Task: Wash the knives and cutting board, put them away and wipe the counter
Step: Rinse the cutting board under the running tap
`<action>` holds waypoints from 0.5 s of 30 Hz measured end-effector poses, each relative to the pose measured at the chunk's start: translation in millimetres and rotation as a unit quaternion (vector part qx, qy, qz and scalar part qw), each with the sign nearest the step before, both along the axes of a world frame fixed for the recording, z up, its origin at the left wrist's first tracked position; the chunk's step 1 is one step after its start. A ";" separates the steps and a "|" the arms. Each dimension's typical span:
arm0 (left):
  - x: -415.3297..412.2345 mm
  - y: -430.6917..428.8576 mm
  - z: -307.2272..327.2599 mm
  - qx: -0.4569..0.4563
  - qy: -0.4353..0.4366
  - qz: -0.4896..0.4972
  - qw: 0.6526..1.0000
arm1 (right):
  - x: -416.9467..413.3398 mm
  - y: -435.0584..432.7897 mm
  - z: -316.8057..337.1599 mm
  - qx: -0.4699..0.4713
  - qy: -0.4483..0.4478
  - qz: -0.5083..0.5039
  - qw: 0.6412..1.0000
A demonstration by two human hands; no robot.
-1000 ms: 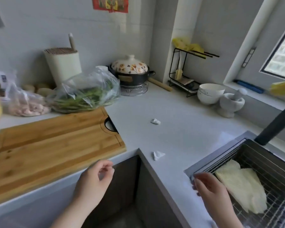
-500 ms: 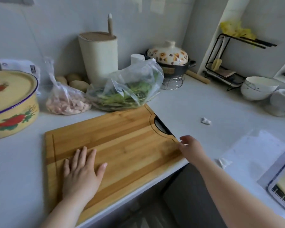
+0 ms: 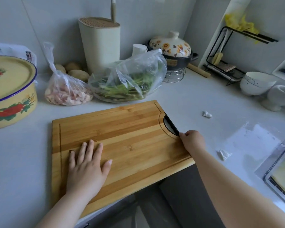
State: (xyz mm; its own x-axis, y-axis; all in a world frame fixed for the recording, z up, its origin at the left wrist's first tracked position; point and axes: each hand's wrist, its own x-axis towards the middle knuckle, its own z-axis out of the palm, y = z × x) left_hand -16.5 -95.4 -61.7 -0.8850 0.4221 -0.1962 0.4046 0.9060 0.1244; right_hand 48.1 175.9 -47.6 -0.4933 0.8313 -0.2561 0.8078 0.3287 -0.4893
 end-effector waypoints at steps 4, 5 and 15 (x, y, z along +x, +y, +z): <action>1.9 -7.2 -1.3 -0.003 -0.005 -0.045 0.999 | 37.6 -2.5 -3.6 -0.028 -0.024 -0.002 0.999; 1.9 -9.1 -1.7 -0.004 -0.004 -0.056 0.998 | 46.0 -2.4 -2.8 -0.047 -0.029 0.001 0.998; 1.6 -12.8 0.9 0.037 -0.008 -0.096 0.995 | 52.8 2.1 -6.9 -0.394 0.059 -0.093 0.912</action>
State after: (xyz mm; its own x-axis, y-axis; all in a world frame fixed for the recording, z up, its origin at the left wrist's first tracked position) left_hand -14.8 -108.2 -60.8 -0.7841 0.5964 -0.1715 0.5664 0.8007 0.1950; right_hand 100.9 178.0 -54.5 -0.4246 0.4841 -0.7651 0.7404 -0.3007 -0.6012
